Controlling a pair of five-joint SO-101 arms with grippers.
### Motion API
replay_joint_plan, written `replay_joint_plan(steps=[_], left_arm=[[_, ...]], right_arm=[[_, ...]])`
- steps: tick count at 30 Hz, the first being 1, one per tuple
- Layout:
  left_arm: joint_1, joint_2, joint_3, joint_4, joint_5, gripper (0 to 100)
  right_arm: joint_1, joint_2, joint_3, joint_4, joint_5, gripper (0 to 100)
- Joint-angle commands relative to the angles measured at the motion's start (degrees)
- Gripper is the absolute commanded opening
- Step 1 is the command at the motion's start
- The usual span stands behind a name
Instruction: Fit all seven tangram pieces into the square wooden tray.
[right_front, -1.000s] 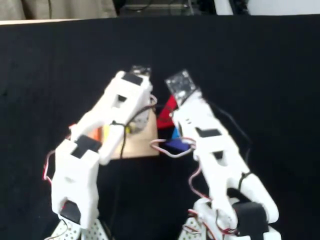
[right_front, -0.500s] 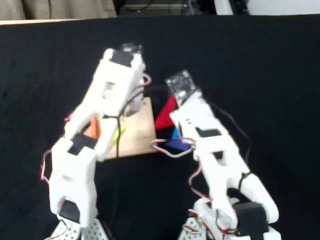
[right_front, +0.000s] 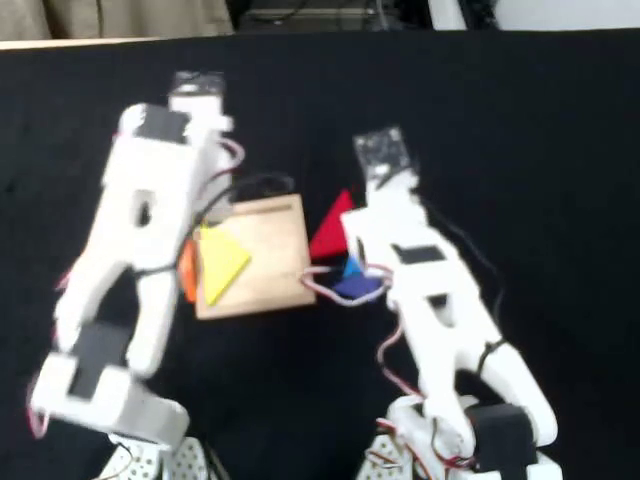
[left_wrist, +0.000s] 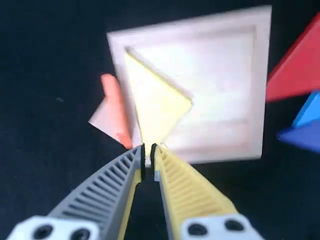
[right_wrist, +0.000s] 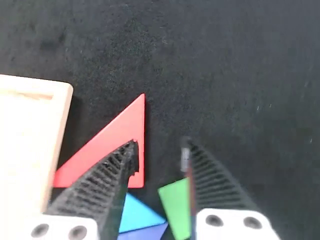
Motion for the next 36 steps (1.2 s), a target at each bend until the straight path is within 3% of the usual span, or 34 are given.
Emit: replay_joint_plan(steps=[1,5,9,14,18,27,36], left_arm=[[-9.0,-16.4,17.0,-15.7,-0.3,6],[-18.0,-22.3,34.5,-30.4,-0.3,6],[-23.6,-24.4,46.7,-41.4,1.4,6],[-28.6,-24.0,53.8,-51.4,7.5,6],[-30.6,-23.9,57.2,-57.4,9.8,6],[-29.1,-23.9,59.8,-59.0,9.7,6],[-27.5,-23.9,60.3,-59.0,9.6,6]], right_arm=[[0.6,-0.3,-9.4,13.0,-7.2,21.1],[0.4,-0.3,-17.4,25.4,-15.9,24.8],[-4.3,-0.2,-23.3,33.0,-19.5,29.9],[-10.8,5.6,-27.9,33.8,-25.2,33.8],[-9.3,18.4,-36.1,33.9,-28.7,33.6],[-7.8,43.2,-62.5,47.8,-41.9,33.6],[-4.7,52.6,-69.7,50.9,-38.5,33.6]])
